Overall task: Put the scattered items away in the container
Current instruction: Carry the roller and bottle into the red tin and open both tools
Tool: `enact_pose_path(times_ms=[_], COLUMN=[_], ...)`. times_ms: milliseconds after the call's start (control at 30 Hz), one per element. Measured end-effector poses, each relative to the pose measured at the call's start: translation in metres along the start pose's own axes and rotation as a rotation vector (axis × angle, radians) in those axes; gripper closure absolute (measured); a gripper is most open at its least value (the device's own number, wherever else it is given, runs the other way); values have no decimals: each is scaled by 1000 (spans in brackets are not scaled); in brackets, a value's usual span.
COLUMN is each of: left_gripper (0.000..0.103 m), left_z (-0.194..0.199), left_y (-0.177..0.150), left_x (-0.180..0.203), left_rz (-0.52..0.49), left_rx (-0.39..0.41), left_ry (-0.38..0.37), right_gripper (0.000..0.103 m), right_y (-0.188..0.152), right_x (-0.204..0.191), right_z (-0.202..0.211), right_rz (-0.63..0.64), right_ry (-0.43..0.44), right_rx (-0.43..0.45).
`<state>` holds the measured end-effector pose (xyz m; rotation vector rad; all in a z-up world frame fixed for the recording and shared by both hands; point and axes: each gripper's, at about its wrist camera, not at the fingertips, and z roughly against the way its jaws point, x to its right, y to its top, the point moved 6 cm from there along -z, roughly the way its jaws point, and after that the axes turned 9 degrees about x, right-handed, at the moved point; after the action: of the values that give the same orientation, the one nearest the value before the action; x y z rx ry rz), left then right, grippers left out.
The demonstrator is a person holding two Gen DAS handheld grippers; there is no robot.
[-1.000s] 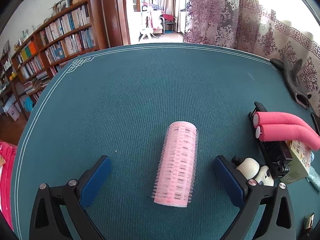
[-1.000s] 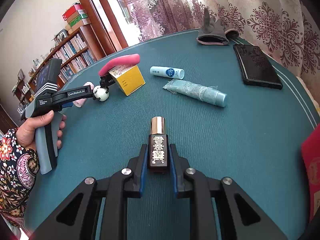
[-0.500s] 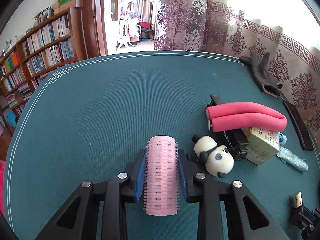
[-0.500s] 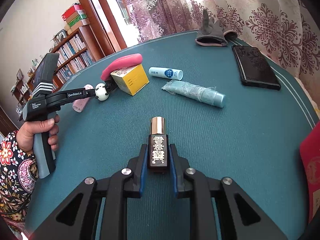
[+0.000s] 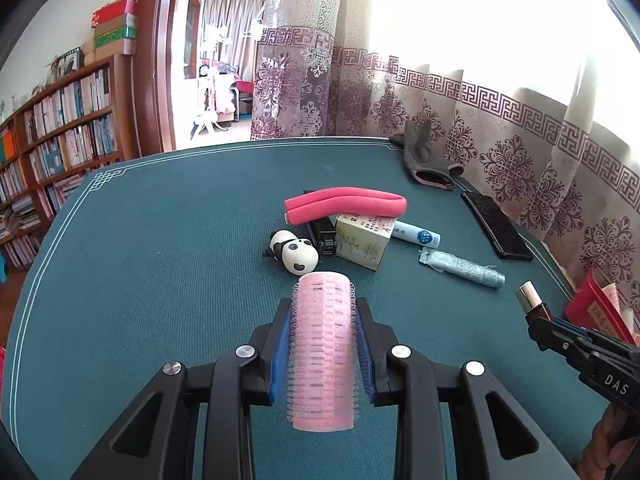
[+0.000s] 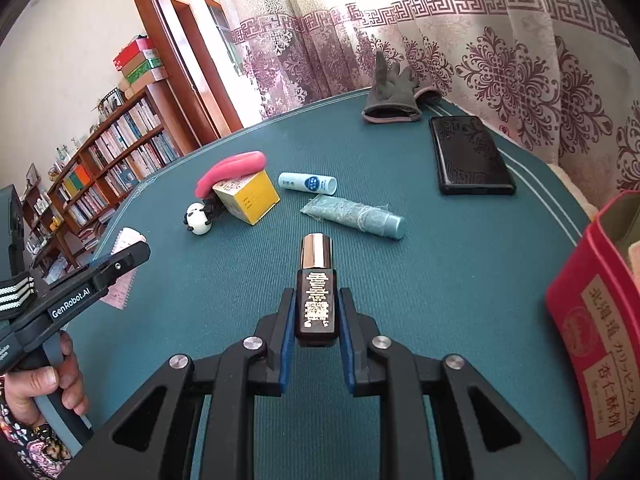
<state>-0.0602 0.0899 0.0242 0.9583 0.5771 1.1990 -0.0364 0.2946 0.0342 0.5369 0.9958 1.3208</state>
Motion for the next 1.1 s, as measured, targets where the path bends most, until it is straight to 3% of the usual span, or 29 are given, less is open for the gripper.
enact_pose_path(times_ms=[167,567,767,1033,1067,1100], left_gripper=[72,72,72,72,71,61], left_z=[14,35,45,51,53,54], left_y=[2,5,3,-3,-5,-6], left_x=[47,201,273,344,352,360], left_rz=[-48,-200,-283,-318,-323,-331], left_rx=[16,18,20,-6,-11,-13], left_ry=[-85,-350,-452,-590,-618,-642], right_gripper=[81,81,81,81,80,80], right_y=[18,18,0,-6,-6,-6], right_x=[25,156,193,210,212,214], right_z=[55,176,197,205,206,206], right_rz=[3,-116,-154,-182,-185,-187], right_ry=[-60,-371,-444,-478,-486,-492], right_rx=[93,197,189,195,199,200])
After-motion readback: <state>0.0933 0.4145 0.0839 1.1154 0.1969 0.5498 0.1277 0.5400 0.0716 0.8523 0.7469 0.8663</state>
